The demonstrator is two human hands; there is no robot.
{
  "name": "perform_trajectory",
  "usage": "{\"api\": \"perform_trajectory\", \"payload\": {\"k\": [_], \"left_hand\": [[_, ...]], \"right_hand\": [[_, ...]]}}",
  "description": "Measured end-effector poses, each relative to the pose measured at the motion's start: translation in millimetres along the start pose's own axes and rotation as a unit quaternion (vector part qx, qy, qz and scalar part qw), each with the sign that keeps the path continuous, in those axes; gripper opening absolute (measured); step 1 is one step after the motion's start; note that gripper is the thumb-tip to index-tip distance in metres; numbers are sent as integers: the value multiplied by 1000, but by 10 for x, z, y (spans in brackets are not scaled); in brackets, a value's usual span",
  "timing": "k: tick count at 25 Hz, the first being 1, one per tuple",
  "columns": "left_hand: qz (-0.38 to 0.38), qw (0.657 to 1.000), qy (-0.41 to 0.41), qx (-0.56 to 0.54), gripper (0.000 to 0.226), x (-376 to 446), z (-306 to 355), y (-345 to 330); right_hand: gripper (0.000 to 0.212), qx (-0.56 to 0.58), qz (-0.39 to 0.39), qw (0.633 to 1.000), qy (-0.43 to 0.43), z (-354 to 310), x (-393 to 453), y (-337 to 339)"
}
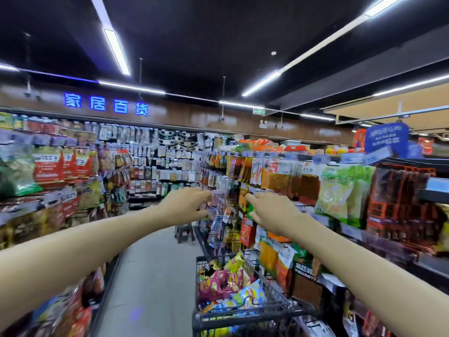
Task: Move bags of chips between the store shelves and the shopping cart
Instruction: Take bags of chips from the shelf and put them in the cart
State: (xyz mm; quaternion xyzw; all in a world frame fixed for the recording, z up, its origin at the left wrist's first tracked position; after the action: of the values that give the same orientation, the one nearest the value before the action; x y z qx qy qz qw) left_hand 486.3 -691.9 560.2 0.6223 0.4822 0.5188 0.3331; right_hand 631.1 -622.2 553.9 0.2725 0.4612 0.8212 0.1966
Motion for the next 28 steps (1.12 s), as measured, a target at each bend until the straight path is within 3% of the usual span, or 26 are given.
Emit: {"api": "perform_trajectory", "payload": {"k": [7,10,16,23,28], "left_hand": [[-66,996,65,12,39,-493,-1297,-994],[-69,993,92,-11,38,-329,-1755,-1370],[-65,987,138,-46,37,305,-2551,-2167],[-103,976,178,-66,39,656,-3318,-3521],[-83,979,164,-88,41,967,-3979,-4283]], "right_hand": [[46,51,-5,995,90,-1220,927,-455],[52,76,-12,993,91,-1301,1455,-723],[29,153,-6,983,96,-1395,2697,-1270],[35,223,-44,967,114,-2283,3880,-2354],[33,287,-61,955,50,-2737,4666,-3111]]}}
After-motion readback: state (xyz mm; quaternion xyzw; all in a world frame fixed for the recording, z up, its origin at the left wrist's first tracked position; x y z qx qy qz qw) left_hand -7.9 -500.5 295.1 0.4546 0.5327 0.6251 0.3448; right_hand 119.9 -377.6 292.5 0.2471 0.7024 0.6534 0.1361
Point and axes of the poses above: each hand's wrist, its own x-axis towards the middle knuckle, its own y-axis out of the back of the hand, z = x × y, the point moved 9 cm from there along x, towards the middle knuckle, and after that the axes turned 8 degrees about -z, right-handed, at the moved point
